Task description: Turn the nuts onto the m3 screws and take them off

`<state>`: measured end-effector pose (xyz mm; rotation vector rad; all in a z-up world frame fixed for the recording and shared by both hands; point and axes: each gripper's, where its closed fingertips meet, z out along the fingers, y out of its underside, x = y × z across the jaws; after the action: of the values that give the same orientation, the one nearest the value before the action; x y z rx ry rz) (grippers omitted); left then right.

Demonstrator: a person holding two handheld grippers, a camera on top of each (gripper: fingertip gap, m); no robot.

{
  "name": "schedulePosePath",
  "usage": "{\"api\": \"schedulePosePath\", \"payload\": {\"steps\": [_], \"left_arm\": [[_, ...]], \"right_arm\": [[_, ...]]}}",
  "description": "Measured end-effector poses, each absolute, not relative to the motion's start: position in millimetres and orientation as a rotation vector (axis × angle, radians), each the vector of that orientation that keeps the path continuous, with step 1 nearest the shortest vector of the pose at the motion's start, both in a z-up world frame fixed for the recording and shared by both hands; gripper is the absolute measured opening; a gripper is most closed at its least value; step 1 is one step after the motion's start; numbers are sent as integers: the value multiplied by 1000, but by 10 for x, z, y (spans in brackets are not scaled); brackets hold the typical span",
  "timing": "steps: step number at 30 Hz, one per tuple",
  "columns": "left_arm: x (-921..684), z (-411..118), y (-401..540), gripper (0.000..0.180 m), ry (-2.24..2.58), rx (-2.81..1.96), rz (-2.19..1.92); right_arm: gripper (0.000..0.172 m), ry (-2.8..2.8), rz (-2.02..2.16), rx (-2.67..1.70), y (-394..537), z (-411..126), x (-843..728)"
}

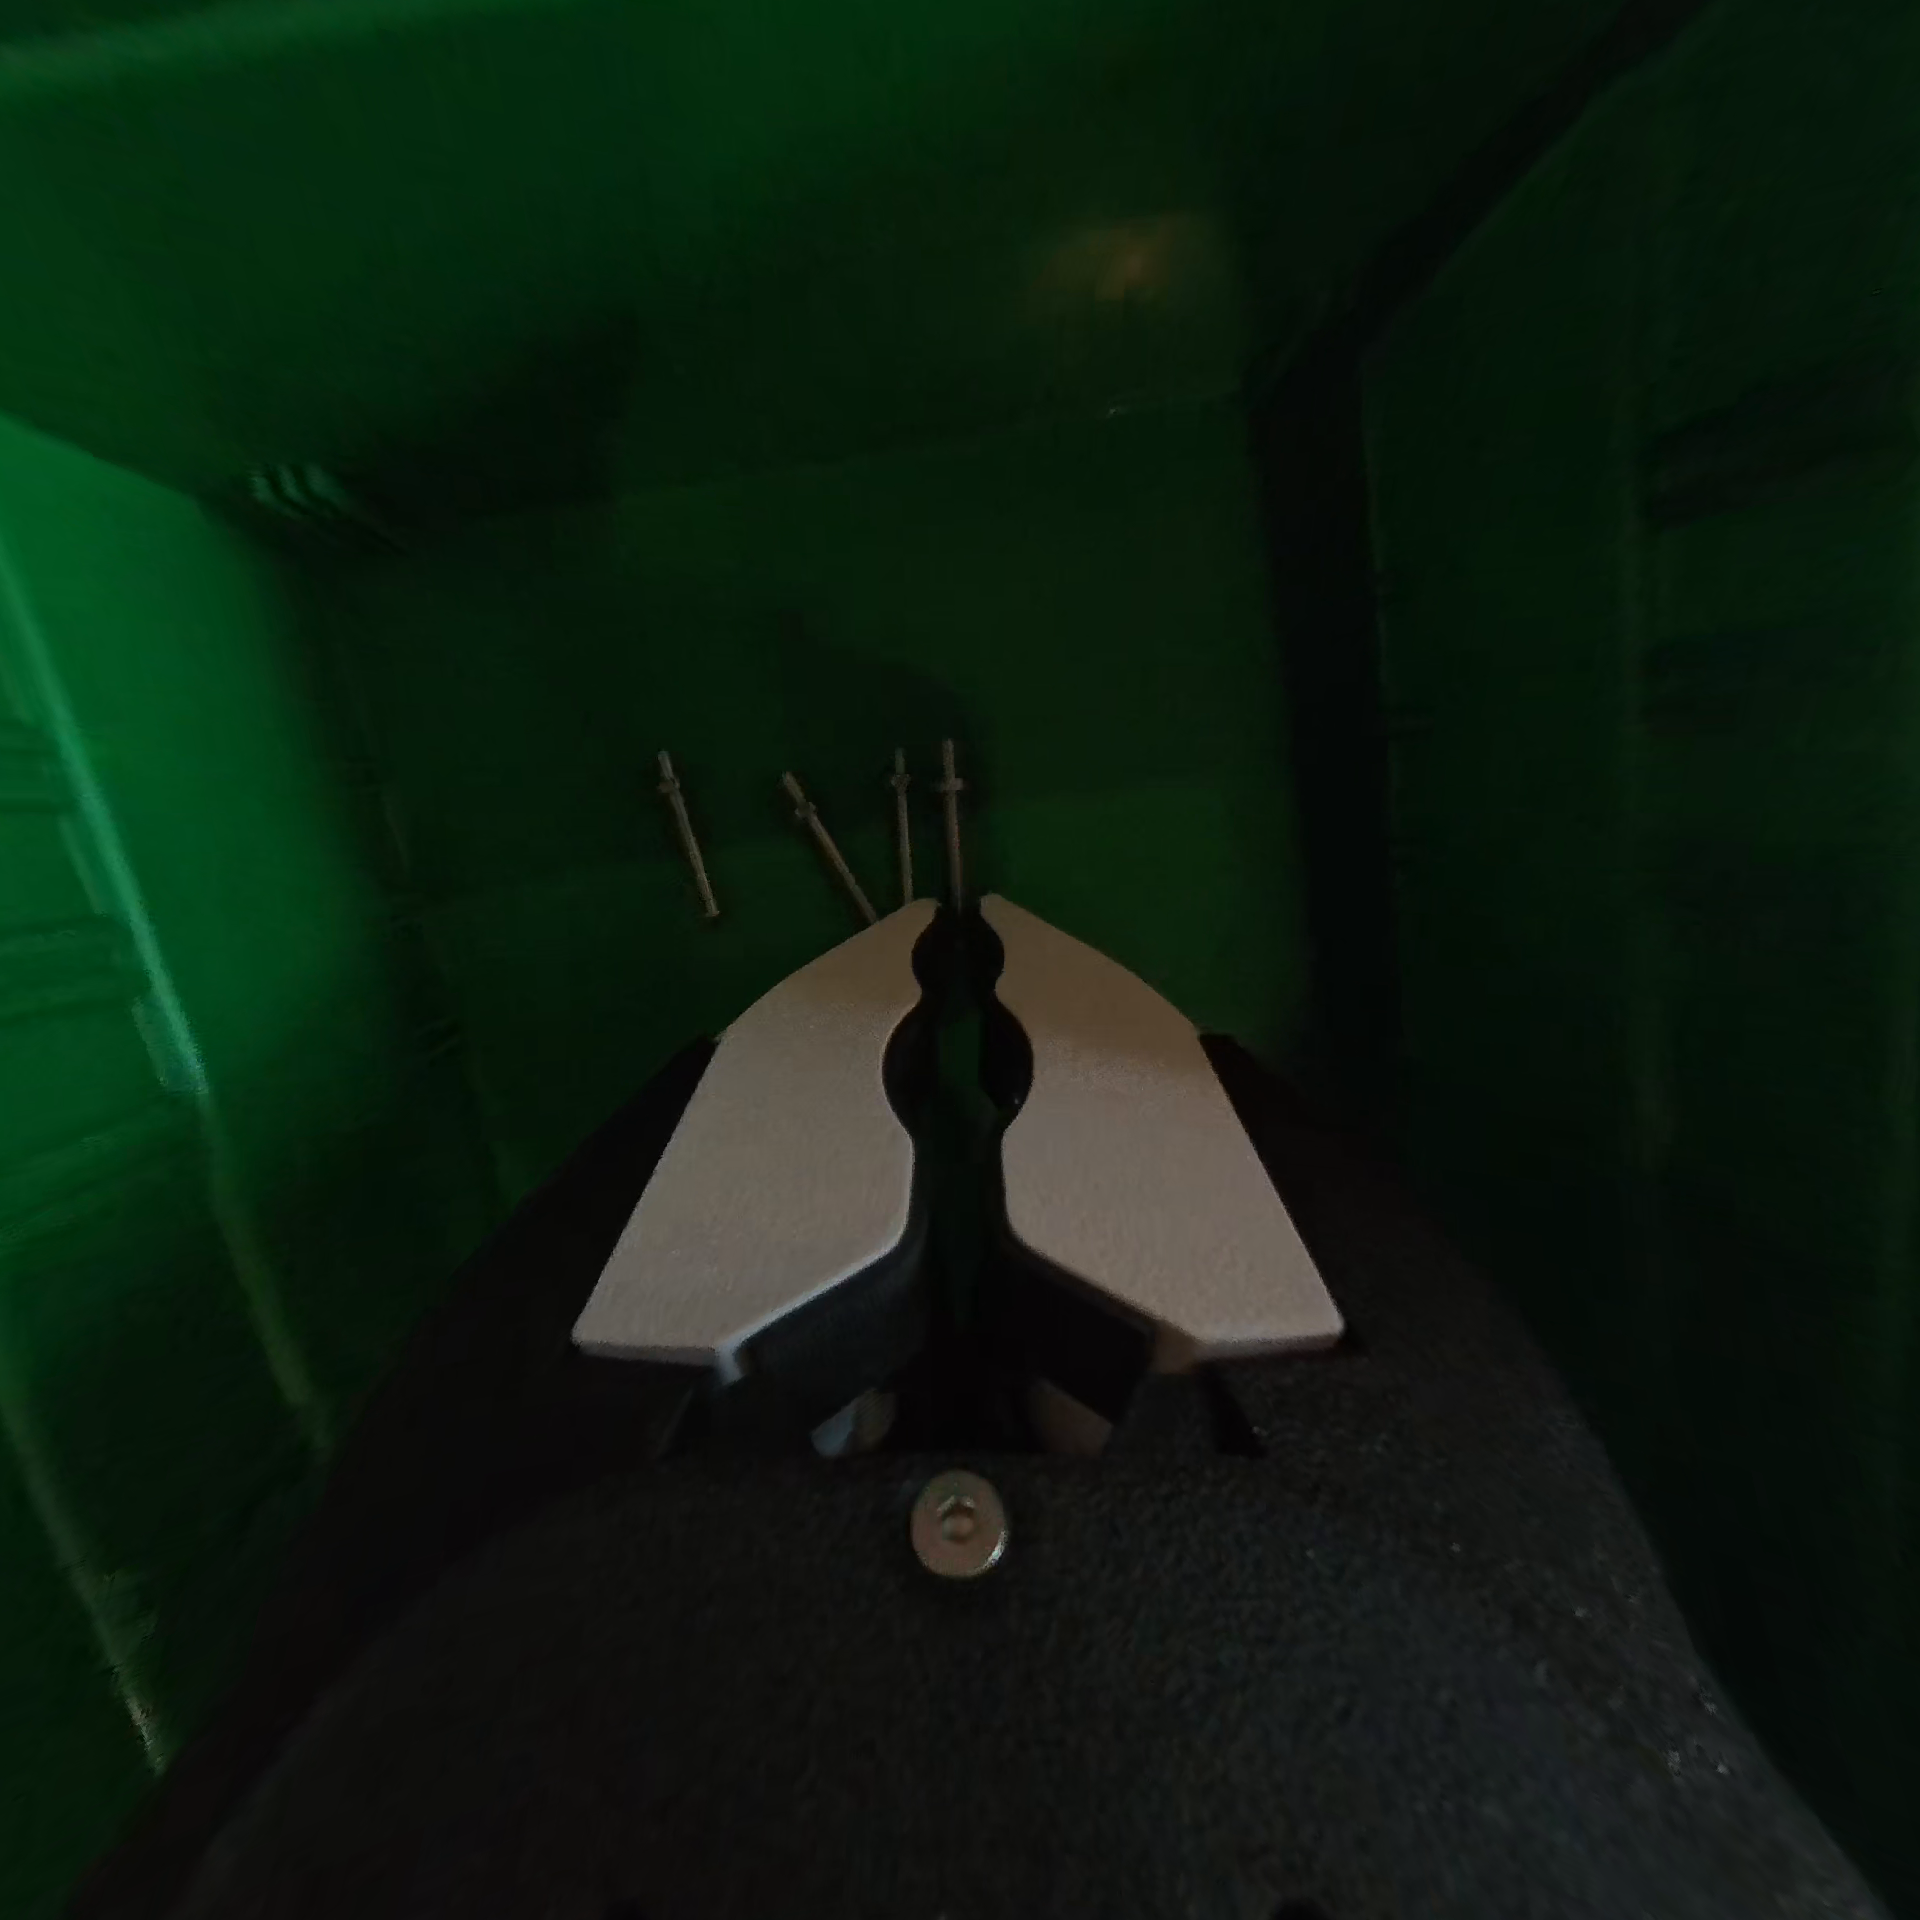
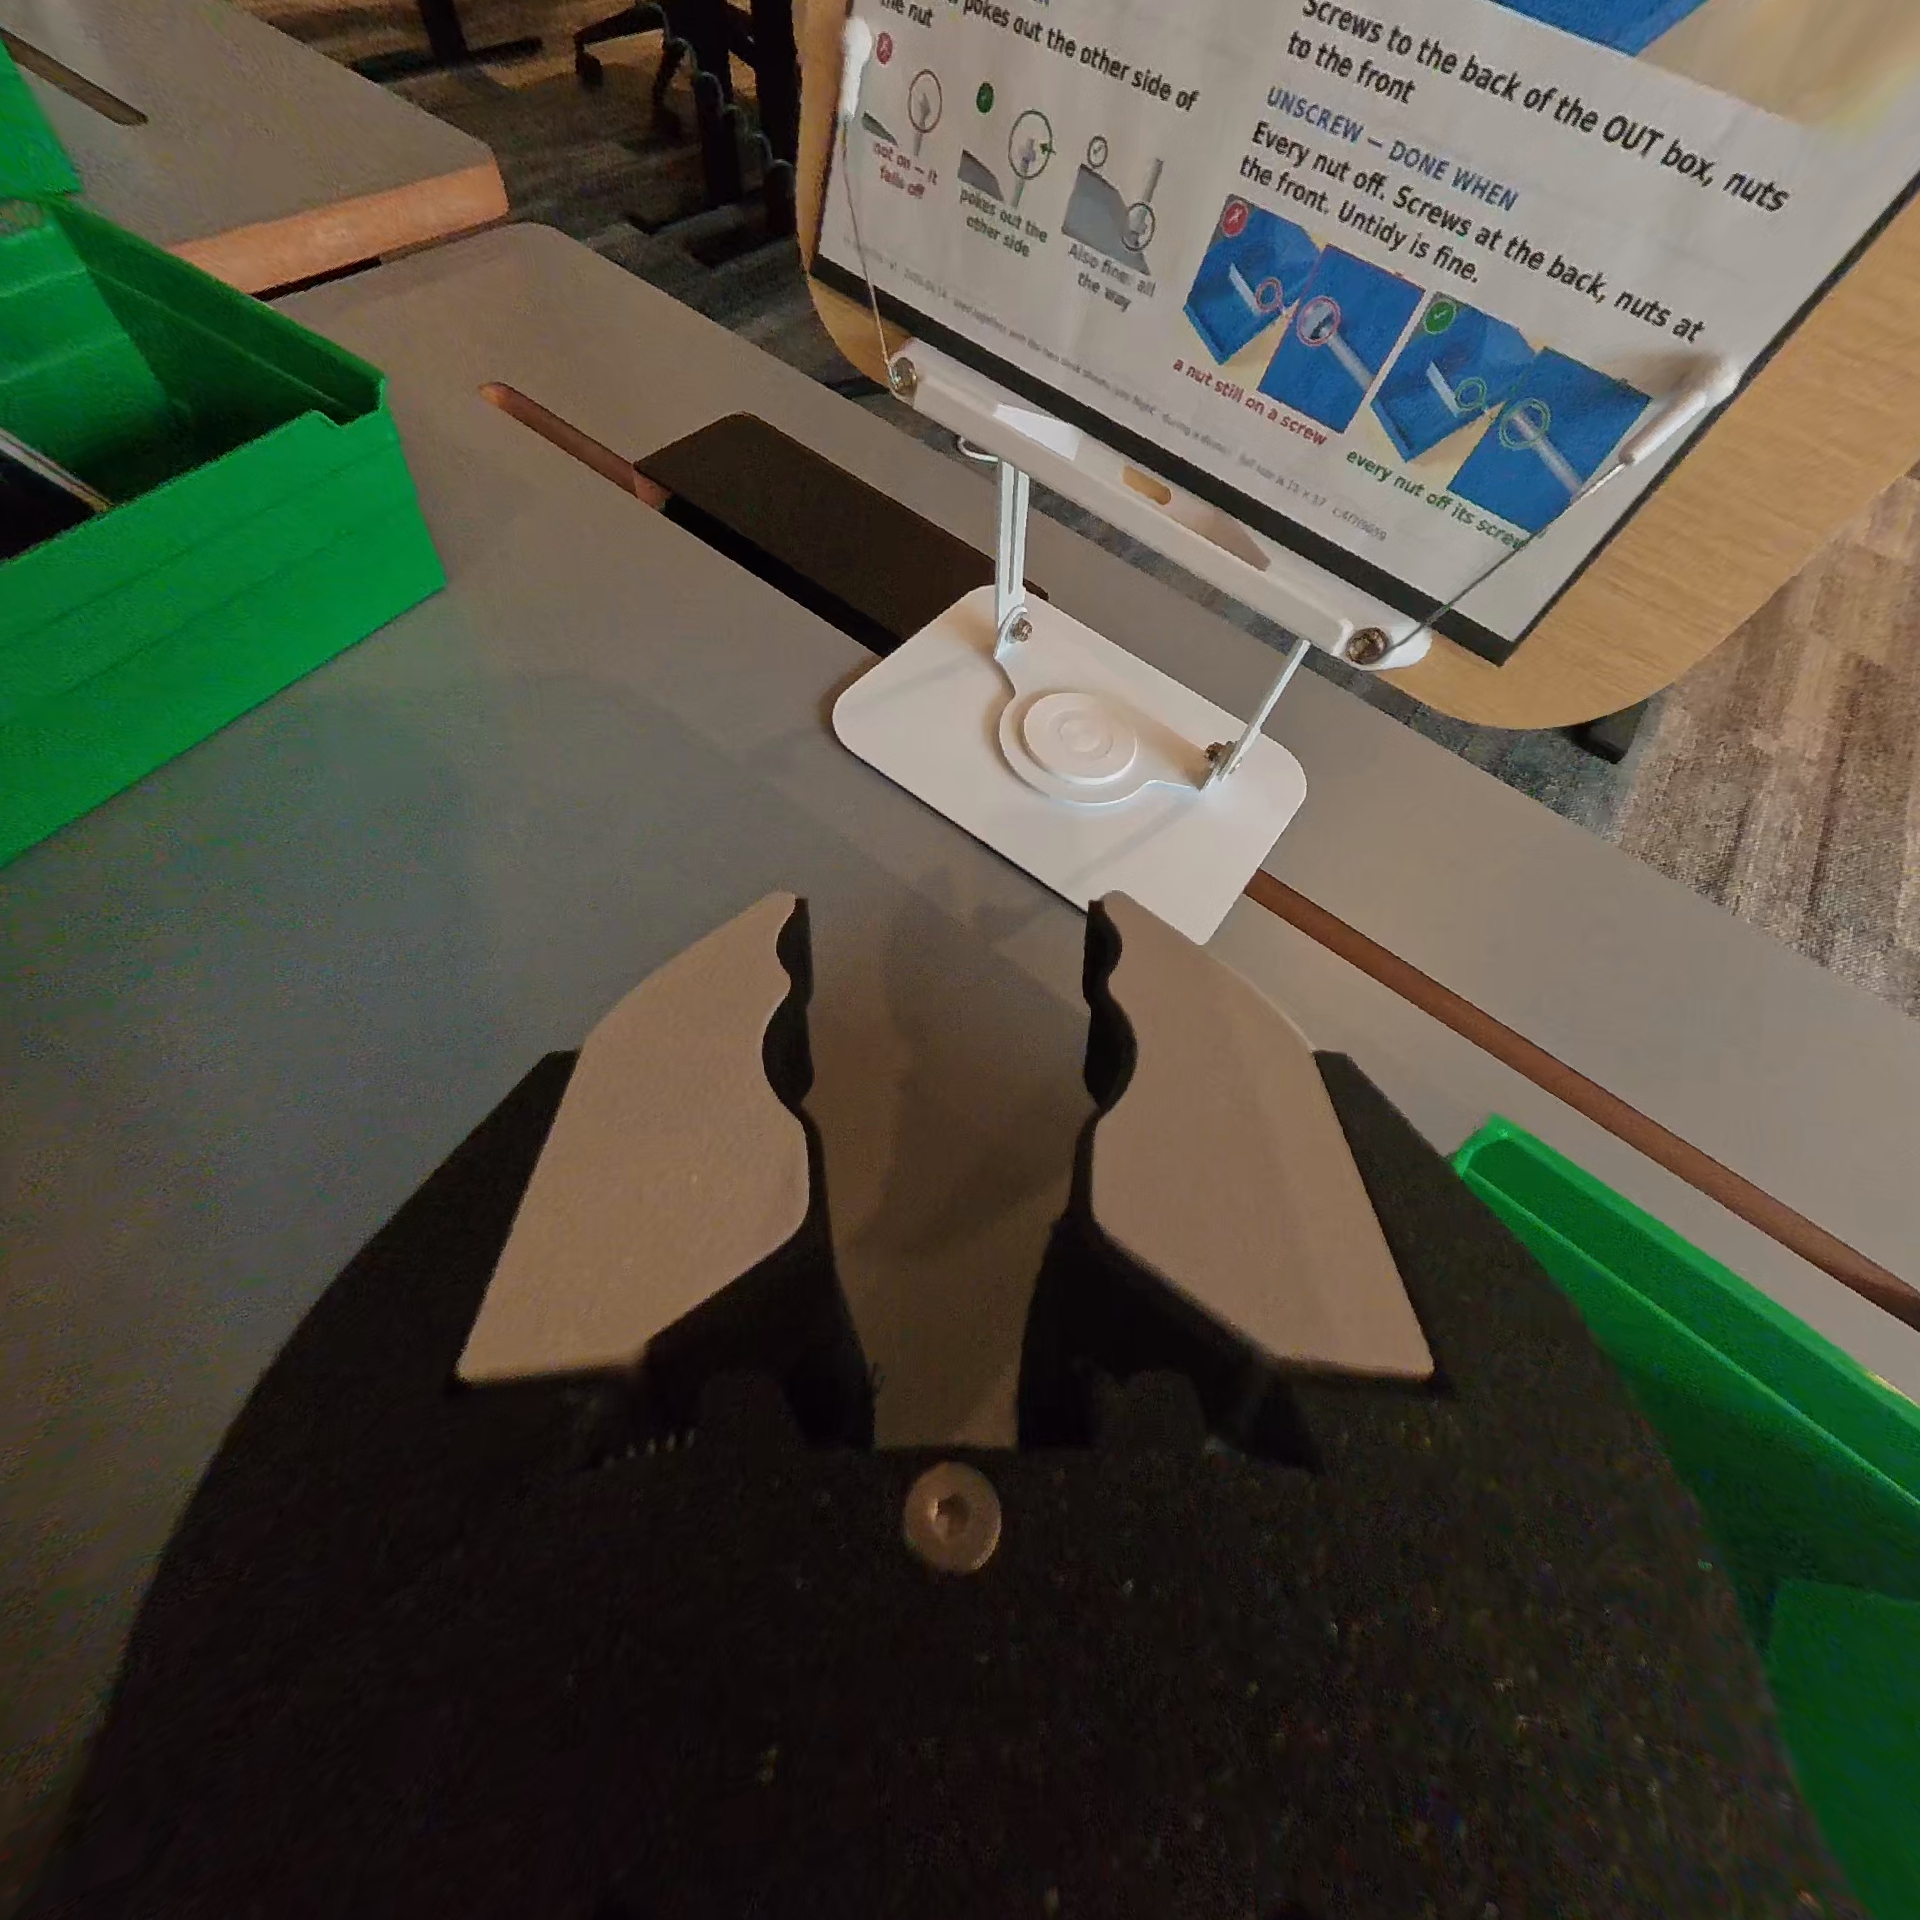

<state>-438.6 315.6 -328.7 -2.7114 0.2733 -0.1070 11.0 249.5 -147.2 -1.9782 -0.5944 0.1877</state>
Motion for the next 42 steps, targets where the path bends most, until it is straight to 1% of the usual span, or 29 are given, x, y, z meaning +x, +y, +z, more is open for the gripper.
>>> {"api": "schedulePosePath", "payload": {"steps": [2, 4, 8, 13, 17, 21, 24, 33, 39, 42], "left_arm": [[-4363, -3107, 3185, 2, 258, -2599, -164], [-4269, -2809, 3228, 2, 273, -2433, -250], [-3785, -1972, 3141, 1, 380, -2066, -542], [-2947, -946, 2644, 1, 623, -1646, -854], [-2281, -539, 2108, 1, 796, -1393, -1073], [-1805, -432, 1664, 1, 950, -1248, -1274], [-1601, -458, 1519, 1, 1013, -1220, -1332], [-1428, -554, 1407, 1, 1080, -1225, -1370], [-1371, -616, 1366, 1, 1110, -1239, -1377], [-1374, -641, 1349, 1, 1119, -1253, -1374]], "right_arm": [[48, -609, 202, -1963, 2493, -1455, 51], [45, -629, 247, -1929, 2482, -1412, -58], [40, -687, 411, -1811, 2406, -1253, -406], [33, -796, 660, -1593, 2153, -961, -949], [27, -853, 830, -1420, 1885, -719, -1279], [23, -875, 924, -1311, 1689, -550, -1412], [22, -893, 1000, -1281, 1577, -491, -1438], [16, -930, 1090, -1240, 1459, -453, -1467], [2, -948, 1092, -1237, 1435, -463, -1498], [1, -971, 1095, -1263, 1412, -486, -1504]]}}
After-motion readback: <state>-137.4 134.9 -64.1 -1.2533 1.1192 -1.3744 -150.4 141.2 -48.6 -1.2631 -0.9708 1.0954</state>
